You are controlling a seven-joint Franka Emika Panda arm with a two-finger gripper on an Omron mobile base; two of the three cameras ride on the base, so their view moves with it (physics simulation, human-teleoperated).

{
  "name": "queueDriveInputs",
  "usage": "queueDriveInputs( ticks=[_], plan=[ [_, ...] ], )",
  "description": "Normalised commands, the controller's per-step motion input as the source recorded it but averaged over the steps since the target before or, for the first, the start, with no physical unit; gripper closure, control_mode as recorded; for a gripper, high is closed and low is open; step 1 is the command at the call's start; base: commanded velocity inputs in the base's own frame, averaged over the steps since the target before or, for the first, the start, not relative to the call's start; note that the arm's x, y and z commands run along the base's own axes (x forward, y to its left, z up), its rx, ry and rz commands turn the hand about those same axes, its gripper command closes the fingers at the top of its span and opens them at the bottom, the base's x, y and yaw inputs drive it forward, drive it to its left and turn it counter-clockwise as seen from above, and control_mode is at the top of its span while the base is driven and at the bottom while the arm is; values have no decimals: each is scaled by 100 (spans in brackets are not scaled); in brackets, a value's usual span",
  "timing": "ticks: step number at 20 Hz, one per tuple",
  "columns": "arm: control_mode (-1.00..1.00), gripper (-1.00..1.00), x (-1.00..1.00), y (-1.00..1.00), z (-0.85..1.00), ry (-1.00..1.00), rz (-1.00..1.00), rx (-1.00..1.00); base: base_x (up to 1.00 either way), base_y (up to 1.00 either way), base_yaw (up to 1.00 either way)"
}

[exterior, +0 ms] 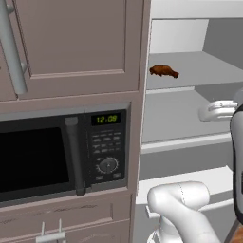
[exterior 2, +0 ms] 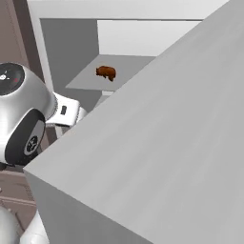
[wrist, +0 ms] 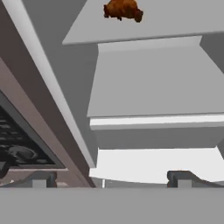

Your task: Gather the potato and onion from the fridge and place them on a tray on the dining counter. Then gather the steak and chicken drumstick from the fridge and place them on the other tray.

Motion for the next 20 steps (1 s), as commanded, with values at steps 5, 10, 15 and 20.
queueDriveInputs(
  ticks=[5, 10, 15, 20],
  plan=[
    [-100, -100, 1, -18, 61, -10, 12, -10, 0, 0, 0],
    [-100, -100, 36, -1, 38, -17, 18, -9, 0, 0, 0],
    [-100, -100, 61, -8, -3, -11, 23, -1, 0, 0, 0],
    [-100, -100, 91, -4, -12, 4, 7, 0, 0, 0, 0]
  ],
)
